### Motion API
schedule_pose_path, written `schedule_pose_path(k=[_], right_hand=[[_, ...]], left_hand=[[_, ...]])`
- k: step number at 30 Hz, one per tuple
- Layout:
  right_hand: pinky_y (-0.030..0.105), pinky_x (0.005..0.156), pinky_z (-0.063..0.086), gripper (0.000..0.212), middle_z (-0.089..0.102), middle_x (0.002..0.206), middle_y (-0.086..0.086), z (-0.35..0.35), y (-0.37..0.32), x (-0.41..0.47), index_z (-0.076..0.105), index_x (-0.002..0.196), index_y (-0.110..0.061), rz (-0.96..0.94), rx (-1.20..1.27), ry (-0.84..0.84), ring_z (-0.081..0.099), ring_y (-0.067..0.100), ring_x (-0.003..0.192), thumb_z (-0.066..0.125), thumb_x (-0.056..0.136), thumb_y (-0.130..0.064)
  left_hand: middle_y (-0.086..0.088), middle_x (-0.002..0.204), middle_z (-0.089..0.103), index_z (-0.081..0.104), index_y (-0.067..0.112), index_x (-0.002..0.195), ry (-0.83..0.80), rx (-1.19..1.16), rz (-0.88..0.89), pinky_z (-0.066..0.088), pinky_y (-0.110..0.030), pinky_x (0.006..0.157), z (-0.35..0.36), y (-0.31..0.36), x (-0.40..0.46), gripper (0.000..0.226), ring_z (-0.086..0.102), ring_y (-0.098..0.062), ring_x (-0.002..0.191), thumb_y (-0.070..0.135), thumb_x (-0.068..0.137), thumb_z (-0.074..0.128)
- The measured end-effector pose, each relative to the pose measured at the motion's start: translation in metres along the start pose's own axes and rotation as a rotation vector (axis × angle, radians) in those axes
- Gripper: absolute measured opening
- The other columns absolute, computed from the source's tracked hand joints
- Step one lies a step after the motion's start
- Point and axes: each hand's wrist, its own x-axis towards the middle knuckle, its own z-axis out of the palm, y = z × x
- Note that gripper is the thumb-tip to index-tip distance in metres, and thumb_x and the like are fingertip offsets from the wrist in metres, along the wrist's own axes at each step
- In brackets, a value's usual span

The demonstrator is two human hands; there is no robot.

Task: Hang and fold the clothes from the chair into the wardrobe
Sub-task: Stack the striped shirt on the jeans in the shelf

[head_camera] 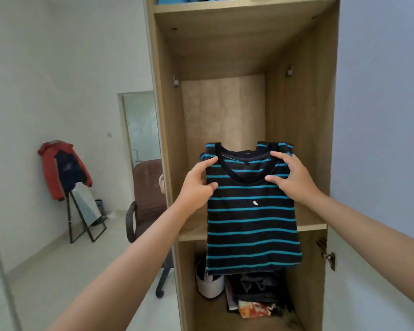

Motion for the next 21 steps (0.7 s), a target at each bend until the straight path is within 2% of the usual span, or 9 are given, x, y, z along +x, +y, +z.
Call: schedule_pose_path(k=[2,3,7,9,12,14,17,21], right_hand=[[0.027,0.105,0.030,0.064,0.044,0.138,0.001,-0.001,0.010,0.016,0.045,0.139,-0.022,0.036,0.012,0.029,0.041,0.018,0.130,0.073,0.082,-0.016],[0.027,0.105,0.030,0.064,0.044,0.138,0.001,0.001,0.016,0.025,0.046,0.138,-0.022,0.048,0.018,0.039,0.041,0.018,0.130,0.073,0.081,-0.014],[0.032,0.111,0.031,0.066,0.044,0.140,0.001,0.017,0.041,0.066,0.047,0.137,-0.023,0.094,0.037,0.017,0.040,0.019,0.132,0.075,0.079,-0.010],[0.036,0.113,0.031,0.066,0.043,0.142,0.002,0.031,0.060,0.088,0.048,0.136,-0.024,0.122,0.055,-0.021,0.038,0.020,0.134,0.076,0.077,-0.009],[0.040,0.114,0.032,0.067,0.040,0.145,0.003,0.054,0.094,0.119,0.049,0.135,-0.025,0.150,0.072,-0.095,0.035,0.021,0.138,0.078,0.076,-0.008],[0.037,0.112,0.034,0.067,0.041,0.144,0.003,0.070,0.118,0.139,0.049,0.135,-0.022,0.177,0.113,-0.164,0.037,0.021,0.136,0.078,0.076,-0.007],[0.036,0.108,0.038,0.068,0.041,0.144,0.003,0.091,0.154,0.161,0.049,0.136,-0.022,0.250,0.146,-0.279,0.038,0.022,0.135,0.078,0.076,-0.006],[0.038,0.107,0.041,0.069,0.042,0.143,0.006,0.117,0.198,0.176,0.050,0.134,-0.019,0.346,0.204,-0.368,0.043,0.024,0.131,0.079,0.074,-0.003]], left_hand=[[0.012,0.134,0.044,0.045,0.035,0.133,0.008,-0.035,-0.009,0.049,-0.032,0.098,0.011,-0.006,0.024,0.062,0.046,-0.012,0.126,-0.005,0.086,0.056],[0.010,0.136,0.044,0.045,0.034,0.133,0.019,-0.054,-0.015,0.049,-0.029,0.096,0.015,-0.010,0.036,0.063,0.046,-0.012,0.125,-0.006,0.086,0.055],[0.006,0.136,0.046,0.044,0.031,0.135,0.076,-0.106,-0.051,0.052,-0.011,0.072,0.029,-0.037,0.079,0.065,0.049,-0.003,0.109,-0.011,0.086,0.051],[0.001,0.138,0.046,0.043,0.025,0.137,0.096,-0.130,-0.070,0.051,-0.009,0.068,0.034,-0.057,0.098,0.067,0.050,-0.002,0.104,-0.016,0.084,0.049],[-0.003,0.140,0.044,0.043,0.018,0.139,0.139,-0.131,-0.145,0.052,-0.011,0.066,0.042,-0.090,0.130,0.071,0.049,-0.006,0.110,-0.023,0.081,0.043],[-0.006,0.143,0.042,0.043,0.015,0.138,0.160,-0.140,-0.203,0.053,-0.018,0.075,0.047,-0.113,0.149,0.072,0.050,-0.012,0.116,-0.026,0.080,0.041],[-0.010,0.143,0.042,0.041,0.011,0.139,0.166,-0.164,-0.278,0.046,-0.035,0.098,0.054,-0.144,0.170,0.071,0.045,-0.022,0.127,-0.028,0.080,0.039],[-0.010,0.141,0.042,0.040,0.009,0.140,0.117,-0.109,-0.338,0.046,-0.029,0.093,0.057,-0.177,0.191,0.070,0.046,-0.022,0.125,-0.027,0.080,0.041]])
